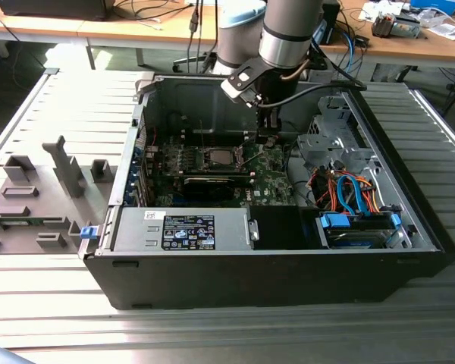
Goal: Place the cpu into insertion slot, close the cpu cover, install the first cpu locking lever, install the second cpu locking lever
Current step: 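Close the cpu cover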
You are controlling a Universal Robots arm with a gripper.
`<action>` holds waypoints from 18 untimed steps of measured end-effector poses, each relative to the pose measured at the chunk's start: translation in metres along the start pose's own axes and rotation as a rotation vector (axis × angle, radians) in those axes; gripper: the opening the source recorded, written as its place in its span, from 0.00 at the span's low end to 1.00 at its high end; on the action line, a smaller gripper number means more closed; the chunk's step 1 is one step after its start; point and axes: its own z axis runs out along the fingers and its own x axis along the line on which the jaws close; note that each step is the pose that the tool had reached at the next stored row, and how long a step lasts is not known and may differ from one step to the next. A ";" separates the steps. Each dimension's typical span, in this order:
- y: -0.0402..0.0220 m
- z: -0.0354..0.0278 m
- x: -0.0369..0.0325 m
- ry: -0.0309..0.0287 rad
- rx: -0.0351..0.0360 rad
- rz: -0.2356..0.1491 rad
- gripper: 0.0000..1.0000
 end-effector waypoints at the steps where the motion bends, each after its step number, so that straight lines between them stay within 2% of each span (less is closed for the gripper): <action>1: 0.0027 0.0000 0.0003 0.0008 0.0011 -0.001 0.11; 3: 0.0078 -0.0001 0.0010 0.0025 0.0038 -0.007 0.11; 6: 0.0155 0.0007 0.0033 0.0074 0.0118 -0.015 0.11; 9: 0.0213 0.0034 0.0058 0.0082 0.0201 -0.017 0.11; 15: 0.0291 0.0089 0.0133 0.0085 0.0305 -0.020 0.11; 18: 0.0310 0.0116 0.0160 0.0090 0.0340 -0.021 0.11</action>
